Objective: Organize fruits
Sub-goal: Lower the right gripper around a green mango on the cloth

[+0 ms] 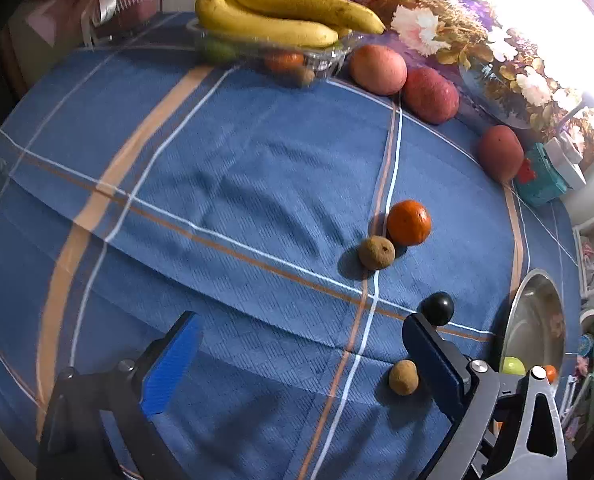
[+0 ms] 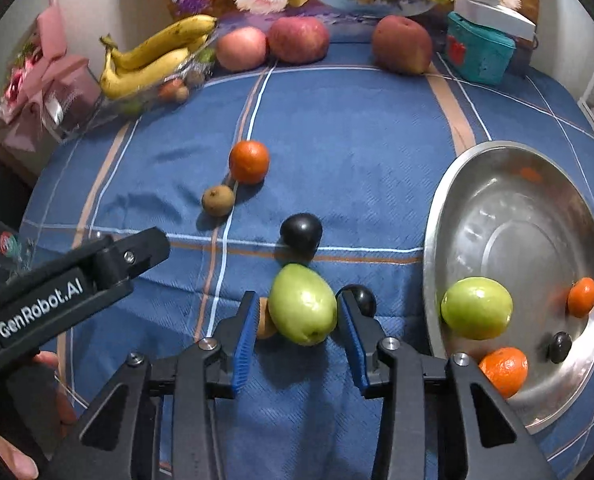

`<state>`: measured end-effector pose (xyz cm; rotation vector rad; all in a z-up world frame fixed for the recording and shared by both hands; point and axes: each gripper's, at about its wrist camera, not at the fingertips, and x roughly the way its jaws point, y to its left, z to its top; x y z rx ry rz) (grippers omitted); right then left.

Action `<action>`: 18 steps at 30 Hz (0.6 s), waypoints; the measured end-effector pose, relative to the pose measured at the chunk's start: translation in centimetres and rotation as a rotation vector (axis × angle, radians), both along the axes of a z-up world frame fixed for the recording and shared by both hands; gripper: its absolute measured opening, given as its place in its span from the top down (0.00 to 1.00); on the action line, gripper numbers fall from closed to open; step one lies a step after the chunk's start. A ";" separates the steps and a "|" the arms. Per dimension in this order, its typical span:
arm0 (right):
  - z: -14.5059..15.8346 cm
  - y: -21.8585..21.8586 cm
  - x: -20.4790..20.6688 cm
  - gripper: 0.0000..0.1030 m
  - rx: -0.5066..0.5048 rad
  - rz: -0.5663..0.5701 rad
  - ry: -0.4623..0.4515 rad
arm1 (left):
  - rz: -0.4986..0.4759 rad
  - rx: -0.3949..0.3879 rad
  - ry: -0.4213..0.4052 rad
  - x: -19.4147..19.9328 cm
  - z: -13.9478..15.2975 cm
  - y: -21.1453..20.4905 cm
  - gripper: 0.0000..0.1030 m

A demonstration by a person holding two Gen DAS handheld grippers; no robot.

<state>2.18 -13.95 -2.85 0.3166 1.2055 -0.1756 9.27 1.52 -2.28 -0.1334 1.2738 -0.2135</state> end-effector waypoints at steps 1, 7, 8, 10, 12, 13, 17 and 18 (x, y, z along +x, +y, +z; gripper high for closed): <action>-0.1 0.1 0.0 0.60 -0.007 0.004 0.006 | 0.000 0.000 0.003 -0.1 -0.1 0.0 0.04; -0.5 0.5 0.1 0.63 -0.046 0.023 0.020 | 0.006 -0.020 0.028 -0.1 -0.4 -0.2 0.04; -0.5 0.7 0.2 0.63 -0.056 0.030 0.021 | 0.005 -0.019 0.029 -0.1 -0.5 -0.3 0.04; -0.5 1.2 0.4 0.63 -0.084 0.050 0.024 | 0.006 -0.019 0.033 -0.1 -0.5 -0.3 0.04; -0.5 1.3 0.7 0.63 -0.100 0.059 0.026 | 0.010 -0.027 0.040 -0.1 -0.6 -0.3 0.04; -0.5 1.4 0.8 0.63 -0.104 0.062 0.027 | 0.013 -0.031 0.042 -0.1 -0.6 -0.3 0.04; -0.4 1.3 0.7 0.63 -0.117 0.074 0.032 | 0.015 -0.044 0.047 -0.2 -0.6 -0.2 0.04; -0.4 1.4 0.7 0.63 -0.121 0.076 0.033 | 0.014 -0.047 0.047 -0.2 -0.6 -0.2 0.04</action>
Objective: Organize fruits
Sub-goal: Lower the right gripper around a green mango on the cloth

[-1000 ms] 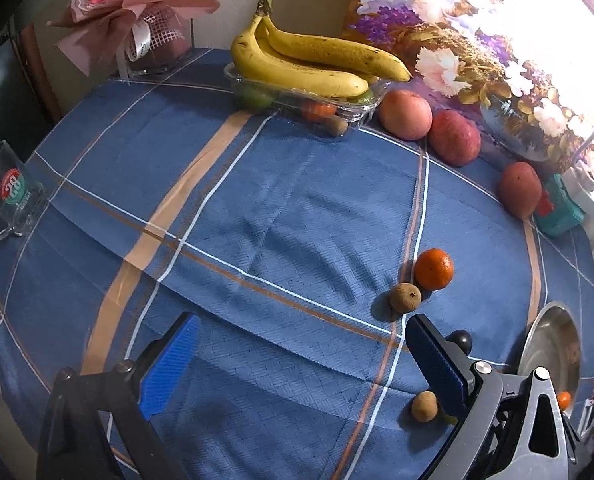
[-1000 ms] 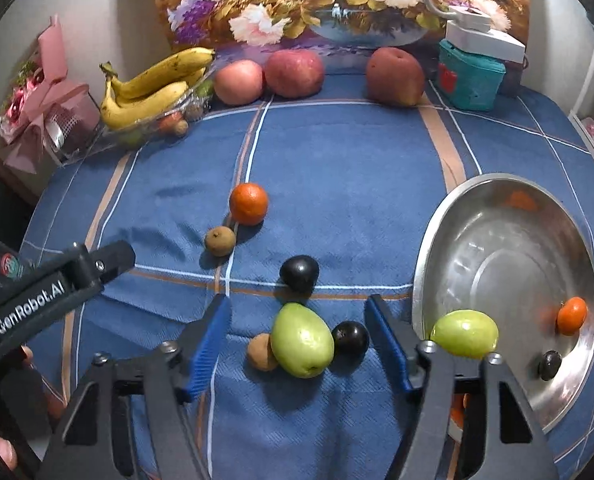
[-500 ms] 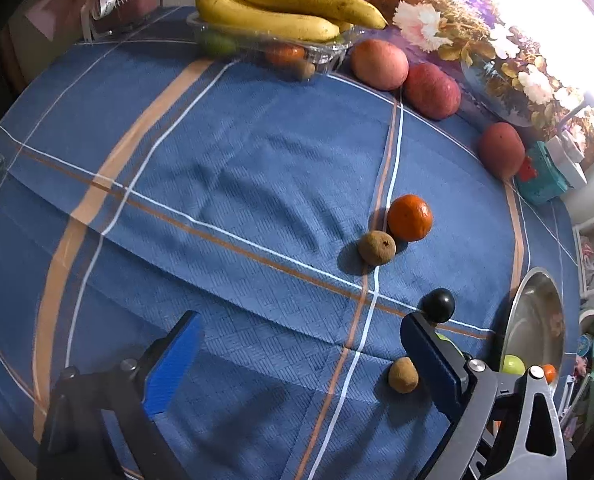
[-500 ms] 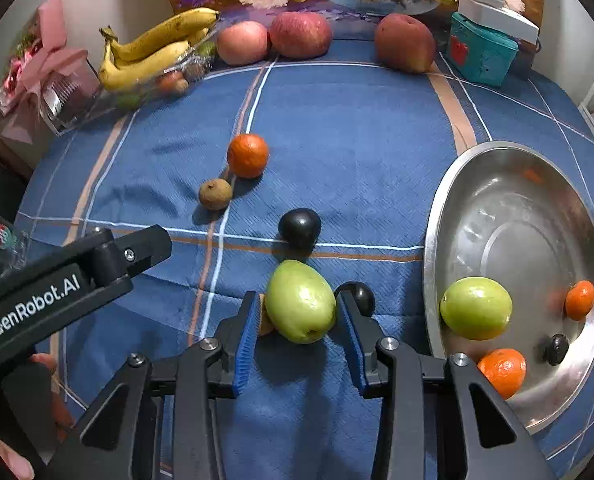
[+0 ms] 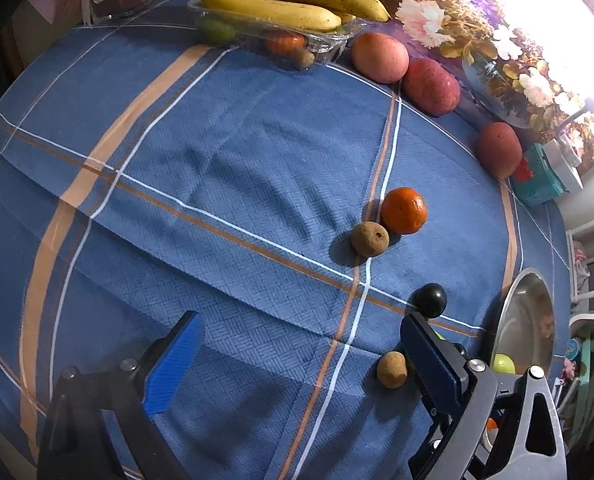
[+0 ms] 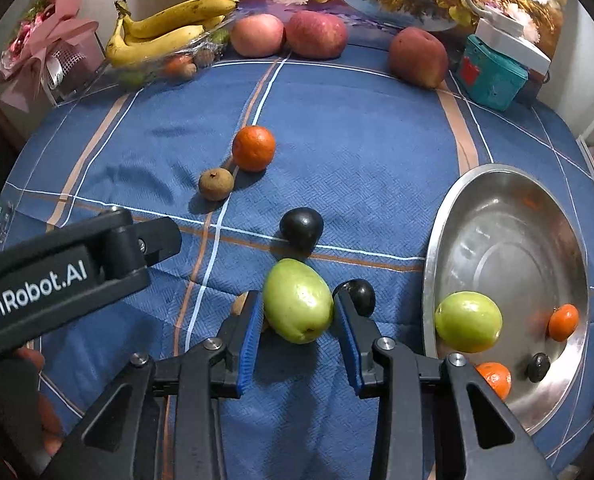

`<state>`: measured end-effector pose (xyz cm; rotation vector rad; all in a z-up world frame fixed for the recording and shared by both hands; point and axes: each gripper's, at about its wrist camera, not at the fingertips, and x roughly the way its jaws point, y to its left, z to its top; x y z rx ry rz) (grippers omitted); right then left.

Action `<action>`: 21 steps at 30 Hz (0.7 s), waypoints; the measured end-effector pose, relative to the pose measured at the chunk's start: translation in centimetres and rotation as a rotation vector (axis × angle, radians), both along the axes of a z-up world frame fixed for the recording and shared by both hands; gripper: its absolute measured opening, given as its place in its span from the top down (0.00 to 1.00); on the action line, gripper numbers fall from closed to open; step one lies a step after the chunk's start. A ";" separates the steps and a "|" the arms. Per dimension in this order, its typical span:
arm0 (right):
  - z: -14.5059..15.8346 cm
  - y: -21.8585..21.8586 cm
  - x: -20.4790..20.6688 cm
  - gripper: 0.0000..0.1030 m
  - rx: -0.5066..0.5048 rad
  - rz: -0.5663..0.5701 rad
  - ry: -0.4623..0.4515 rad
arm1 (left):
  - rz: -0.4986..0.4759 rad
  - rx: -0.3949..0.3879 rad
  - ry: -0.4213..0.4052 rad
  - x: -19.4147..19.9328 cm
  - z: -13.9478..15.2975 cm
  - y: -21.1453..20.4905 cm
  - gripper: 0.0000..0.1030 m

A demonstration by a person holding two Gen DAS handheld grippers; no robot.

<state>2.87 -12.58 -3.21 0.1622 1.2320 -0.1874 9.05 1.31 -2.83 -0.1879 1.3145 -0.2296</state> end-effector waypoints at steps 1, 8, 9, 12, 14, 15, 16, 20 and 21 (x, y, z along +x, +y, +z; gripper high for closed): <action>0.1 0.1 0.0 0.64 -0.008 0.005 0.000 | -0.001 -0.004 0.000 0.0 0.0 0.0 0.04; 0.7 -0.1 0.0 0.64 0.009 0.008 -0.019 | 0.005 -0.035 -0.004 0.0 0.4 0.1 0.04; 0.9 -0.2 -0.1 0.64 0.015 0.006 -0.023 | 0.005 -0.039 -0.003 0.0 0.4 0.0 0.04; 1.5 -0.7 -0.4 0.65 0.031 0.002 -0.037 | 0.003 -0.055 0.007 0.1 0.3 -0.1 0.06; 1.9 -0.8 -0.5 0.65 0.042 -0.005 -0.049 | 0.003 -0.063 0.013 0.1 0.2 -0.2 0.07; 2.1 -1.0 -0.6 0.65 0.047 -0.009 -0.054 | 0.003 -0.068 0.016 0.0 0.2 -0.2 0.07; 2.3 -1.3 -0.7 0.65 0.056 -0.016 -0.060 | 0.004 -0.073 0.019 0.0 0.2 -0.2 0.07; 3.2 -2.2 -1.4 0.65 0.087 -0.038 -0.080 | 0.001 -0.087 0.032 -0.2 0.1 -0.2 0.10; 3.4 -2.4 -1.6 0.65 0.089 -0.046 -0.086 | -0.002 -0.092 0.040 -0.3 0.0 -0.3 0.12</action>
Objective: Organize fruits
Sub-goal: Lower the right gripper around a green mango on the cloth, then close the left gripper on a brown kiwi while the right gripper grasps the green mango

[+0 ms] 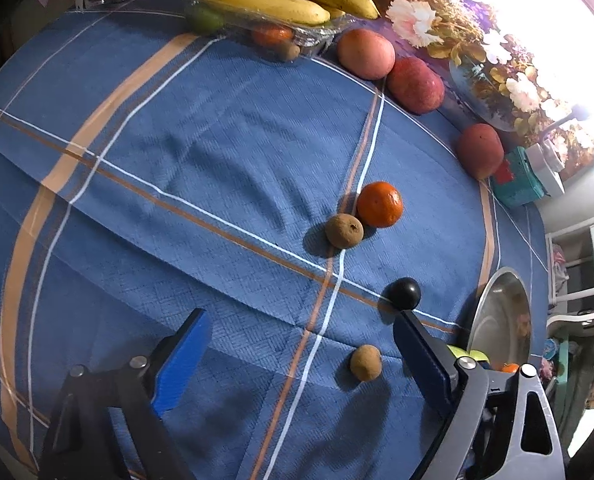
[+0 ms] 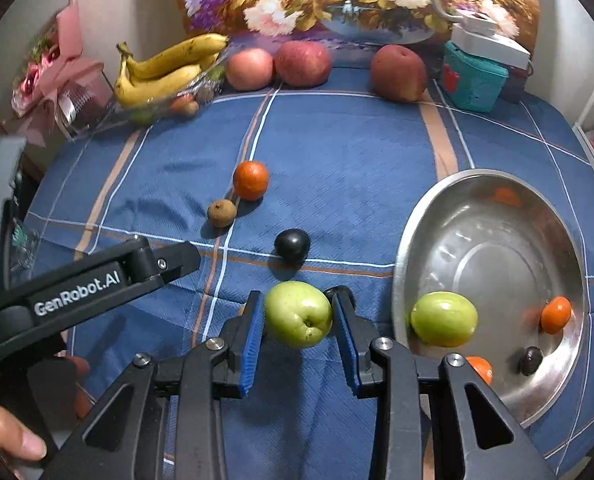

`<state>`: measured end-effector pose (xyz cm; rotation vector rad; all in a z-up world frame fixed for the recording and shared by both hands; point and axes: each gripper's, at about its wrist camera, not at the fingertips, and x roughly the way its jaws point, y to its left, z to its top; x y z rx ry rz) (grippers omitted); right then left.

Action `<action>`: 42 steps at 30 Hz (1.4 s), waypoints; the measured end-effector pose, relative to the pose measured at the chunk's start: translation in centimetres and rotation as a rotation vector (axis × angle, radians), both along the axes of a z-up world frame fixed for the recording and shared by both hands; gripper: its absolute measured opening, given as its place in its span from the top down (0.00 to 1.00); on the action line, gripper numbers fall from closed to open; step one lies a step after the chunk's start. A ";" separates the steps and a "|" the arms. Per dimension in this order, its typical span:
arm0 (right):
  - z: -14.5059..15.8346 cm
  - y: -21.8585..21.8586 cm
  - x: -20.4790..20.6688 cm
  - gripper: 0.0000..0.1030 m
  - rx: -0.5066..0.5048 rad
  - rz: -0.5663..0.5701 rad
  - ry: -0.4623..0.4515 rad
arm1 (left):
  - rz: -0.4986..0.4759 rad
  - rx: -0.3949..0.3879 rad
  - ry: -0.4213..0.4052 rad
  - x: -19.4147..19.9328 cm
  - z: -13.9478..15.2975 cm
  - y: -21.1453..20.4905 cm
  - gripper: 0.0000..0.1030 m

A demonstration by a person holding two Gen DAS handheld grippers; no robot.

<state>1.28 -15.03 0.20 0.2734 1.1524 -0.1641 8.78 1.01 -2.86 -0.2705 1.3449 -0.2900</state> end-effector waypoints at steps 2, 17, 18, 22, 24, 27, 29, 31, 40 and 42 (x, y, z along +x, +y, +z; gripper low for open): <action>0.5 -0.7 -0.3 0.65 0.004 -0.020 -0.014 | -0.001 -0.016 0.021 -0.1 -0.3 -0.1 0.18; 1.5 -3.1 -1.7 0.65 0.036 -0.084 -0.050 | -0.182 0.001 0.083 -2.0 -2.1 -5.5 0.60; 1.5 -3.2 -1.7 0.65 0.038 -0.086 -0.050 | -0.188 -0.005 0.092 -2.1 -2.3 -5.8 0.64; 1.5 -3.4 -1.8 0.66 0.050 -0.084 -0.055 | -0.196 -0.008 0.091 -2.5 -2.3 -6.2 0.76; 1.5 -3.6 -1.9 0.68 0.057 -0.086 -0.058 | -0.197 -0.001 0.078 -2.6 -2.0 -6.4 0.76; 1.6 -3.9 -2.0 0.82 0.075 -0.090 -0.069 | -0.195 0.011 0.056 -2.5 -1.7 -6.3 0.76; 1.6 -3.8 -2.0 0.82 0.072 -0.087 -0.068 | -0.187 0.013 0.051 -2.3 -1.7 -6.3 0.76; 1.3 -3.7 -2.0 0.82 0.080 -0.084 -0.061 | -0.172 0.009 0.052 -2.2 -1.6 -5.9 0.76; -0.6 -3.5 -1.9 0.81 0.095 -0.064 0.023 | -0.134 -0.026 0.057 -1.6 -1.4 -4.5 0.76; -1.1 -3.3 -1.9 0.81 0.083 -0.059 0.050 | -0.131 -0.034 0.066 -1.6 -1.5 -4.3 0.76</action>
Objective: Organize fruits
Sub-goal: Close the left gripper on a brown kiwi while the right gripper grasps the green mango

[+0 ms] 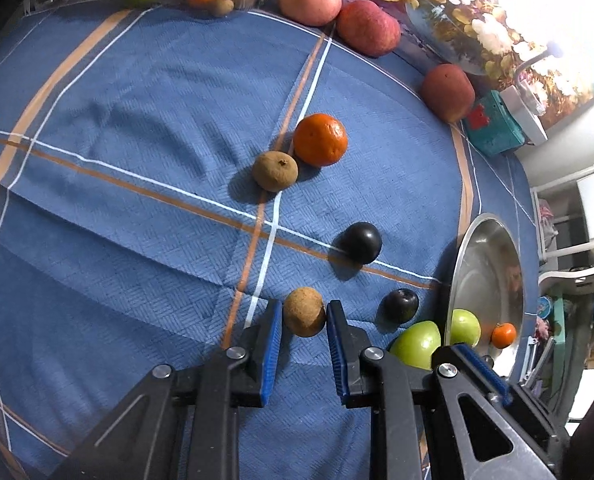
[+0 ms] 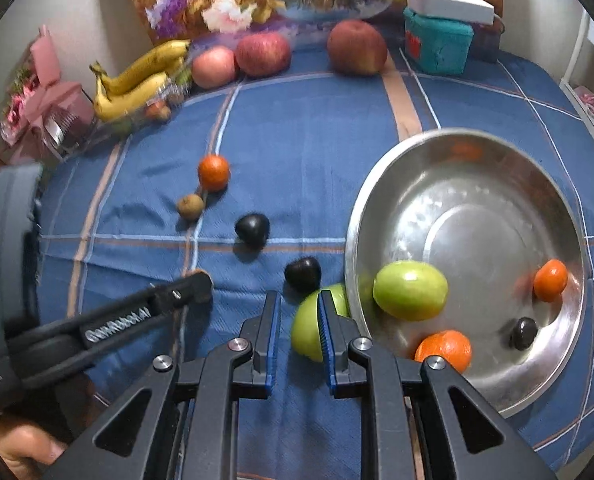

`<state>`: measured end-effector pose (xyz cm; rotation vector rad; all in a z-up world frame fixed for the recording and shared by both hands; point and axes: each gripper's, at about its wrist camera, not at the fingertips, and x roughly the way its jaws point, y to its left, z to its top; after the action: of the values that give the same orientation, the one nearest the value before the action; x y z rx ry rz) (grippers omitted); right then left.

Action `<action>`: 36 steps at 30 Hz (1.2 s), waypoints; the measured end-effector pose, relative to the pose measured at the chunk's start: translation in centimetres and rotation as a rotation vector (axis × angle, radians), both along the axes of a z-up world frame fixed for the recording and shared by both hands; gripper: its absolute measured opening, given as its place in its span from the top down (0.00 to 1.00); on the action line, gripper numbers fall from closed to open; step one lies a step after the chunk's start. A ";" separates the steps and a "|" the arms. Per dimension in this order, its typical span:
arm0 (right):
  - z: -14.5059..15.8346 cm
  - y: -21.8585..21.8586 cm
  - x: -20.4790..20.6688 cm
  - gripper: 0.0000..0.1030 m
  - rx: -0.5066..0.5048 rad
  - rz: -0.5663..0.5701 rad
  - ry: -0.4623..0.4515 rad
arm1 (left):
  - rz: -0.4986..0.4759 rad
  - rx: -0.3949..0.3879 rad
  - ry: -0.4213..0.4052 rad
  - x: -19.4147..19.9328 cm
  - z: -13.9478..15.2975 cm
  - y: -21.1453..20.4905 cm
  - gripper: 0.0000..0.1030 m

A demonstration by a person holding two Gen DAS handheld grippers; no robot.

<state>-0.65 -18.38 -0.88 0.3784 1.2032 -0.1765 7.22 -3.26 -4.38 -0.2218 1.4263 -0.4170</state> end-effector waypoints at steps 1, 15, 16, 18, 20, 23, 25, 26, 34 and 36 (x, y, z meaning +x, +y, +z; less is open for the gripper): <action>-0.2 0.0 0.0 0.81 -0.008 0.000 0.016 | 0.003 -0.003 0.003 0.0 0.0 0.0 0.76; -1.6 0.1 -1.0 0.63 -0.003 -0.021 0.097 | 0.021 -0.011 -0.006 0.1 0.6 0.7 0.76; -1.5 0.2 -1.0 0.62 -0.004 -0.022 0.096 | 0.020 -0.012 -0.007 0.0 0.7 0.7 0.76; -1.5 0.4 -1.0 0.61 -0.008 -0.023 0.098 | 0.021 -0.012 -0.007 0.1 0.7 0.6 0.76; -1.5 0.5 -0.8 0.60 -0.018 -0.017 0.102 | 0.024 -0.011 -0.008 0.1 0.7 0.7 0.76; -1.5 1.0 -0.5 0.60 -0.049 0.006 0.104 | 0.025 -0.010 -0.010 0.1 0.8 0.9 0.76; -1.5 1.9 -0.2 0.60 -0.110 0.030 0.118 | 0.025 -0.009 -0.011 0.0 0.9 0.8 0.76; -1.6 2.5 0.1 0.60 -0.150 0.048 0.127 | 0.026 -0.009 -0.011 0.0 0.9 0.8 0.76; -2.6 6.7 1.2 0.60 -0.450 0.186 0.187 | 0.072 -0.019 0.002 0.3 0.8 2.1 0.76; -2.8 7.0 1.3 0.60 -0.486 0.199 0.194 | 0.088 -0.035 0.012 0.5 0.7 2.6 0.76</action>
<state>0.69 -11.40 -3.64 -0.1872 1.3329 -0.3296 7.68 -0.67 -3.72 -0.3145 1.4164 -0.3693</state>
